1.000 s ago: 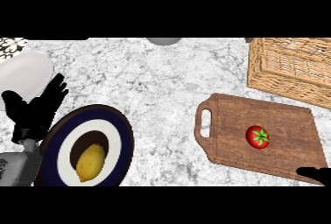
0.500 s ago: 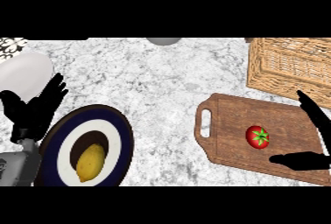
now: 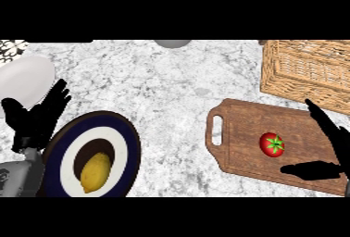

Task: Pick the tomato from the cutting board and place it in the basket

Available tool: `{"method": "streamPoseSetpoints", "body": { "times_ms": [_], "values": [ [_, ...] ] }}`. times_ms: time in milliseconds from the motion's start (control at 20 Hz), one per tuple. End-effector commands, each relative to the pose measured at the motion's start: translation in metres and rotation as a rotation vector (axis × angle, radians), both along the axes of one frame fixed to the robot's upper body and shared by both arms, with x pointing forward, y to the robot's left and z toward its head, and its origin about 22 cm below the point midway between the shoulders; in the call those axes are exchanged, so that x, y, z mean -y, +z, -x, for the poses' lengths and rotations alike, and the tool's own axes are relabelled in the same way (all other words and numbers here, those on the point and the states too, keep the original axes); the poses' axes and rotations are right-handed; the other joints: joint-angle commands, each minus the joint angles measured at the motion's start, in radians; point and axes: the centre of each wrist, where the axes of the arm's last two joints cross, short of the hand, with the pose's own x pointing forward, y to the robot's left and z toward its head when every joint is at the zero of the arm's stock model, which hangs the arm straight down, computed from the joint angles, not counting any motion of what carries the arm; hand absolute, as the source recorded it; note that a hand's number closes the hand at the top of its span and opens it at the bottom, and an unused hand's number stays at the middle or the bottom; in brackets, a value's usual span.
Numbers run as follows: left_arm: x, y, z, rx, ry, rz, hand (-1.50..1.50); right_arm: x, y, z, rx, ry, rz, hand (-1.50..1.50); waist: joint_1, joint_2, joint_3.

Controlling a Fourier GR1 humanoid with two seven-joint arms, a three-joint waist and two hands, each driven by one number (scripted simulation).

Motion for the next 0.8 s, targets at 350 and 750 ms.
{"method": "streamPoseSetpoints", "body": {
  "times_ms": [350, 750],
  "values": [
    [0.01, 0.004, -0.009, -0.011, 0.007, -0.003, 0.0, 0.001, 0.004, 0.005, 0.058, 0.095, -0.045, -1.5, -0.002, 0.0, 0.0],
    [-0.01, -0.007, -0.014, -0.007, -0.004, -0.01, 0.0, -0.017, -0.023, 0.01, -0.008, 0.044, 0.038, -1.5, -0.004, 0.001, 0.0]
  ]
}}
